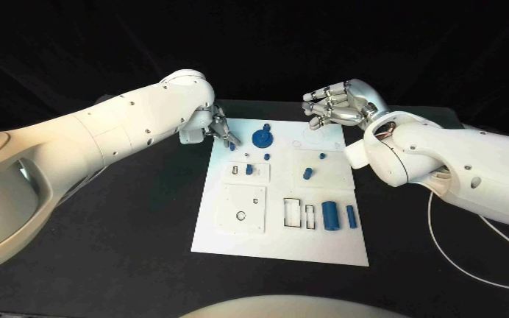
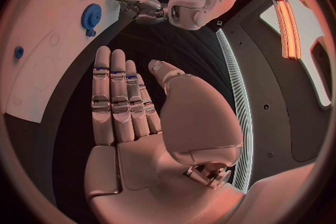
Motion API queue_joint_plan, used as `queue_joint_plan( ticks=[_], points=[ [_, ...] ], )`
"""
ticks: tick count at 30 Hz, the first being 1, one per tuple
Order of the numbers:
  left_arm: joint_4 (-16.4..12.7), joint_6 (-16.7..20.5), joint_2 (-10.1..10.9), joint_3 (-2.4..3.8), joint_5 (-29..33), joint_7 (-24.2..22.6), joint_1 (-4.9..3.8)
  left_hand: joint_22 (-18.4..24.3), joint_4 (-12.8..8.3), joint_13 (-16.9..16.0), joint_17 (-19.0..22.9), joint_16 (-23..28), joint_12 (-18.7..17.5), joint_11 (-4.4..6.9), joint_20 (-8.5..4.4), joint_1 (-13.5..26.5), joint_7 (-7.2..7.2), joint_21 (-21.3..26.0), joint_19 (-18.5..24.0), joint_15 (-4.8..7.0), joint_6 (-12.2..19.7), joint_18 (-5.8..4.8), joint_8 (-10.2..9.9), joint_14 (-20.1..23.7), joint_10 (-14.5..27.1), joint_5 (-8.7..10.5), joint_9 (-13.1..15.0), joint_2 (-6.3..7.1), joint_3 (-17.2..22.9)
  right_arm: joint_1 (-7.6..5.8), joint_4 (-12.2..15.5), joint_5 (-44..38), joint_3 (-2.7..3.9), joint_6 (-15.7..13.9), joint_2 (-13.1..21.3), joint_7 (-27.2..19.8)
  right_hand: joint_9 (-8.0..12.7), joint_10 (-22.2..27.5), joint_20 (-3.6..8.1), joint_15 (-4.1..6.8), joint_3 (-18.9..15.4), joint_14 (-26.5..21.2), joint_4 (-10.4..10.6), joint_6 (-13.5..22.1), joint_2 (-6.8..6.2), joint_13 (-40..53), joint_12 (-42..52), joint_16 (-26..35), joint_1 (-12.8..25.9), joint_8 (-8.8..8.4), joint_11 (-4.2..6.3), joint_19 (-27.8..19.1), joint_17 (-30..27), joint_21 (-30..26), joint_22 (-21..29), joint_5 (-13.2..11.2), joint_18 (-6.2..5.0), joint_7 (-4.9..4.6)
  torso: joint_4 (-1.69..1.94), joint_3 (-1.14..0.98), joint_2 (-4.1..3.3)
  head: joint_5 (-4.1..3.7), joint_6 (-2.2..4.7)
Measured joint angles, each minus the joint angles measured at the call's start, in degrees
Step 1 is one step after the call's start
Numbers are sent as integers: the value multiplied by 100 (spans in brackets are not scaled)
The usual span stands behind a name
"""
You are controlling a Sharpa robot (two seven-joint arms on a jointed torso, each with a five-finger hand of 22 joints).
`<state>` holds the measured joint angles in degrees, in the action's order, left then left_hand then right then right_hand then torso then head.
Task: Assemble the parts on the task board
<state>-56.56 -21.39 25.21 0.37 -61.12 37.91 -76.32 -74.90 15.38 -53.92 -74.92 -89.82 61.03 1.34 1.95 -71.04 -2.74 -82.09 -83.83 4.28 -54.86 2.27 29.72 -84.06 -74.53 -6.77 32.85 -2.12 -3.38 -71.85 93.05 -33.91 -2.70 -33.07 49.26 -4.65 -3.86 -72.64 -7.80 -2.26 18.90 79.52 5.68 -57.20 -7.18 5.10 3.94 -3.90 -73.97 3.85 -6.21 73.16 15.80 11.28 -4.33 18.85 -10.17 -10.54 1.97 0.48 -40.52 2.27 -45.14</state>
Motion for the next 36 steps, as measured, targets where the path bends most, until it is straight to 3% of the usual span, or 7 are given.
queue_joint_plan(
  ticks=[6,10,14,17,19,24,36],
  points=[
    [20,12,-11,-3,38,-6,2,0,-338,19,0,0,0,10,-25,-618,34,0,-18,48,36,0,14,2,10,2,-30,-218,342,0,-1,0,0,1,-3,0,0,0,0,0,0,0,0,0,0,0,0,0,0,0,0,0,0,0,5,0,0,0,2,-1,1,-4,-7],
    [46,56,-19,-7,82,-29,-10,0,-622,106,0,0,-97,41,-62,-1004,32,0,-21,64,117,0,-102,18,46,-1,-105,-215,787,0,-1,0,0,3,-3,0,0,0,0,0,0,0,0,0,0,0,0,0,0,0,0,0,0,3,5,0,0,0,5,-2,2,-5,-11],
    [58,117,-20,-23,125,-56,-10,0,-456,176,1,0,-169,13,-62,-1184,-9,0,-21,64,160,1,-140,18,91,-97,-114,-169,957,0,-1,0,0,8,-3,0,0,0,0,0,0,0,0,0,0,1,0,0,0,0,0,0,0,3,5,0,0,0,4,-2,2,-5,-12],
    [58,160,-19,-40,152,-76,-6,0,-176,225,1,0,-183,-23,-62,-1151,-29,0,-21,52,179,0,-150,7,61,-147,-116,-20,1260,0,-1,0,0,14,-3,1,0,0,0,0,0,0,0,0,0,1,0,0,0,0,0,0,0,3,5,0,-1,0,2,-3,3,-4,-18],
    [47,181,-8,-48,165,-87,-2,0,-269,242,1,0,-183,-22,-62,-891,-29,0,-21,52,179,0,-111,7,63,-212,-89,240,1838,0,-1,0,0,19,-3,2,1,0,0,0,0,0,0,0,0,1,0,0,0,0,0,0,-6,3,5,0,-1,0,2,-4,5,-1,-19],
    [-143,238,133,-64,191,-110,3,0,-351,261,1,0,-183,-42,-62,-542,-30,0,-21,52,178,1,27,7,41,-389,29,584,2507,0,-7,0,0,42,-11,10,1,0,0,0,0,0,0,0,0,-5,0,0,0,0,0,0,-6,3,5,0,0,0,1,-7,6,7,-8],
    [-1343,851,975,-77,522,-180,7,-5,-544,229,1,0,-157,2,-62,-83,-33,-6,-21,52,176,0,243,7,-84,-782,148,801,3095,1,-17,-2,-9,91,-12,18,1,0,0,0,0,0,0,0,0,-12,0,0,0,0,0,0,-11,-18,12,35,0,0,20,-14,16,29,-10]
  ],
)
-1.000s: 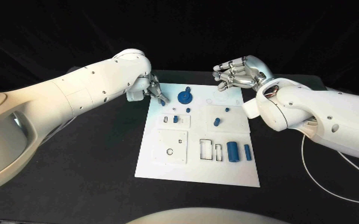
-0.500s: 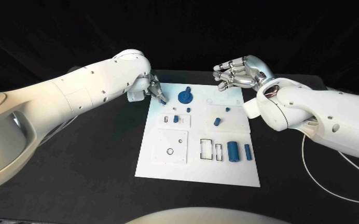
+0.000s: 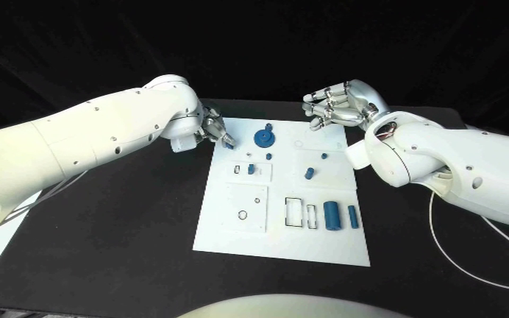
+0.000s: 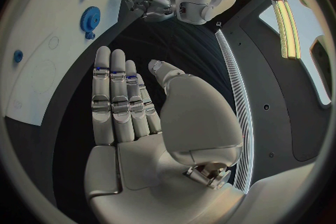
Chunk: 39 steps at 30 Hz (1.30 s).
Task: Assemble the parts on the task board
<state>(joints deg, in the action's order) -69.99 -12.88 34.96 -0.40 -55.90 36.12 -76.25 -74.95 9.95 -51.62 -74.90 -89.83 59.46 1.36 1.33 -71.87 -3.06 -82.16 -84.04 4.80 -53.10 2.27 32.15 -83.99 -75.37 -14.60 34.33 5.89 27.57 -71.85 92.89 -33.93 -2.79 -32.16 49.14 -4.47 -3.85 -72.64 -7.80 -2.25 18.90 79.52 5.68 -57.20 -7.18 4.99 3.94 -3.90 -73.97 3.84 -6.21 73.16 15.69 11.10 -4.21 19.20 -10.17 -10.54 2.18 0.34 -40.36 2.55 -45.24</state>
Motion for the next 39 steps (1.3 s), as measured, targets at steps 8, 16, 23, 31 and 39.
queue_joint_plan(
  ticks=[8,16,23,31,39],
  points=[
    [-827,492,465,-61,109,-96,241,1,-66,26,0,0,0,28,0,92,30,-55,0,0,-33,0,63,0,-29,-81,14,75,111,11,-12,-7,-12,16,13,3,0,0,-2,0,0,0,0,0,0,-7,0,0,0,0,0,2,-8,0,5,23,0,0,16,0,7,12,-18],
    [-1169,725,586,-79,-16,-193,403,1,-127,43,-4,0,0,28,0,138,30,-55,0,0,-33,1,63,0,-29,-81,22,120,204,16,-23,-75,-21,33,5,8,0,0,-20,0,0,0,0,0,0,-8,0,0,0,0,0,21,-7,0,5,23,0,0,10,8,2,23,-31],
    [-1234,781,586,-79,-174,-213,423,2,-175,48,-4,0,0,47,0,203,29,-55,0,0,-34,1,63,0,-48,-110,22,142,251,27,-29,-123,-24,47,-3,14,0,0,-20,0,9,0,-9,0,0,-7,0,0,0,0,0,20,-11,-9,5,56,0,0,3,3,-1,33,-52],
    [-1175,720,509,-84,-331,-129,445,2,-215,54,-3,0,0,48,0,216,21,-55,0,0,-41,0,63,1,-49,-111,22,155,291,30,-29,-144,-25,55,-9,17,1,0,-21,0,16,0,-16,0,0,-7,0,0,0,0,0,20,-13,-24,5,56,0,0,3,-3,-1,33,-73],
    [-1155,654,468,-83,-487,-17,456,2,-216,69,-3,0,0,48,1,216,24,-55,0,0,-44,1,85,1,-49,-111,15,155,291,33,-29,-147,-25,57,-10,17,0,0,-20,0,16,0,-16,0,0,-7,0,0,0,0,0,20,-12,-24,10,56,0,0,-6,-3,-1,32,-81]
  ],
)
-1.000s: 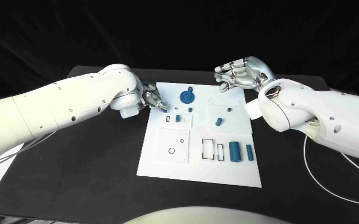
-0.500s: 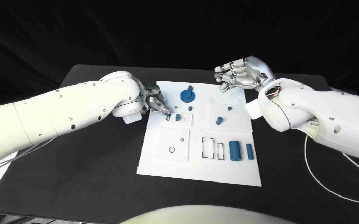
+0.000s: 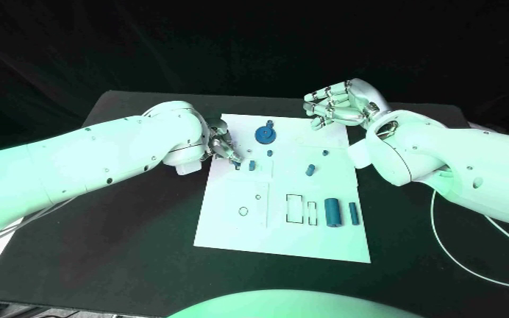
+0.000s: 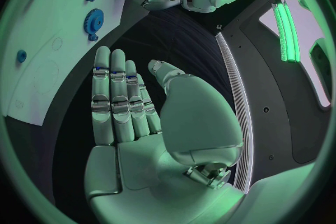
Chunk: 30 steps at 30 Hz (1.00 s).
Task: Assemble the parts on the task board
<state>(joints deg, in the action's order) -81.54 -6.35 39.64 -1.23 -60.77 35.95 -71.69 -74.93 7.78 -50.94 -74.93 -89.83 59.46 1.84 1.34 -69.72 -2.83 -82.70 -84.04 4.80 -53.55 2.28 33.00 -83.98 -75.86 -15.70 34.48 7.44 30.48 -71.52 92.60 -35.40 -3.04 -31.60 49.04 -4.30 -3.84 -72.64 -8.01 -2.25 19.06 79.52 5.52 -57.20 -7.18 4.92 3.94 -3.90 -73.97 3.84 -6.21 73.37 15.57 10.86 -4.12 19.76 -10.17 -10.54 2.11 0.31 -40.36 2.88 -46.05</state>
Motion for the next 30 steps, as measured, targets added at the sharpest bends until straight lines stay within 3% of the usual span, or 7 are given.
queue_joint_plan(
  ticks=[17,24,30],
  points=[
    [-18,-246,-17,14,-139,91,-10,1,-4,72,1,0,-43,-9,0,2,9,-22,0,0,-11,0,22,0,-31,-58,-7,2,3,2,3,-1,-1,3,6,0,0,0,0,0,0,0,0,0,0,1,0,0,0,0,0,0,1,0,-1,0,0,0,8,-1,2,-4,-31],
    [-32,-305,-17,3,-162,45,2,1,-7,97,1,0,-43,13,0,81,21,-45,0,0,-64,0,51,0,-95,-267,-14,80,6,3,-1,-1,-1,7,4,2,0,0,0,0,0,0,0,0,0,1,0,0,0,0,0,0,1,0,-1,0,0,0,11,0,2,-9,-35],
    [-31,-307,-22,4,-172,16,1,1,-15,97,2,0,-43,17,0,87,22,-50,0,0,-81,0,66,0,-99,-268,-21,85,14,4,-4,-1,-1,11,3,3,0,0,0,0,0,0,0,0,0,1,0,0,0,0,0,0,1,0,-1,-1,0,0,11,-1,2,-10,-38]
  ],
)
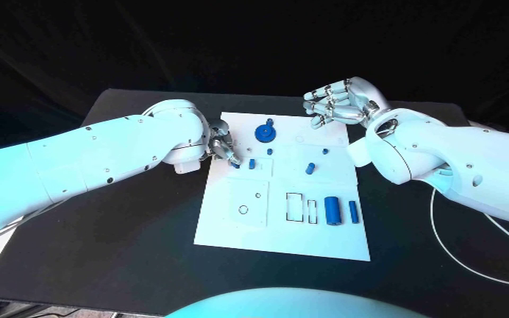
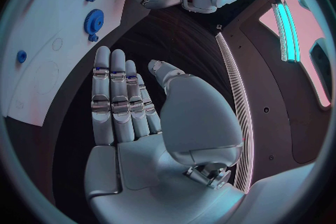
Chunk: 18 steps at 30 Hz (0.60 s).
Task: Assemble the parts on the task board
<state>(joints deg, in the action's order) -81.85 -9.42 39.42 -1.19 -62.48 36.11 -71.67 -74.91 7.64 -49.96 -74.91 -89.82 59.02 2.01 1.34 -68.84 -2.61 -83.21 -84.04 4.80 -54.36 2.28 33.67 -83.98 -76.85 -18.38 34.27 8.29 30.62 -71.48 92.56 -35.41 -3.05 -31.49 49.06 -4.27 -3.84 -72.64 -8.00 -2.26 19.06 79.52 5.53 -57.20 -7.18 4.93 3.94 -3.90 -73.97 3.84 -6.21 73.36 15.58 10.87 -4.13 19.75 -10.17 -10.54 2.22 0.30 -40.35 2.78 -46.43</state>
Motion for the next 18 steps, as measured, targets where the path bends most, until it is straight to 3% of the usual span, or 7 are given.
queue_joint_plan(
  ticks=[9,18],
  points=[
    [25,-18,-28,2,-6,25,-3,0,-1,-1,1,0,0,-20,0,24,0,0,0,0,-4,0,2,0,-20,-33,0,24,1,0,5,0,0,2,4,1,0,0,0,0,0,0,0,0,0,0,0,0,0,0,0,0,0,0,0,0,0,0,-2,-1,-1,7,-3],
    [105,-53,-130,7,15,195,-12,0,-264,16,1,0,0,27,0,499,44,-22,0,0,-88,0,24,0,-108,-83,-60,-35,312,0,24,0,0,1,8,0,0,0,0,0,0,0,0,0,0,-10,0,0,0,0,0,0,-8,0,5,25,0,0,-3,-4,0,-3,-15]
  ],
)
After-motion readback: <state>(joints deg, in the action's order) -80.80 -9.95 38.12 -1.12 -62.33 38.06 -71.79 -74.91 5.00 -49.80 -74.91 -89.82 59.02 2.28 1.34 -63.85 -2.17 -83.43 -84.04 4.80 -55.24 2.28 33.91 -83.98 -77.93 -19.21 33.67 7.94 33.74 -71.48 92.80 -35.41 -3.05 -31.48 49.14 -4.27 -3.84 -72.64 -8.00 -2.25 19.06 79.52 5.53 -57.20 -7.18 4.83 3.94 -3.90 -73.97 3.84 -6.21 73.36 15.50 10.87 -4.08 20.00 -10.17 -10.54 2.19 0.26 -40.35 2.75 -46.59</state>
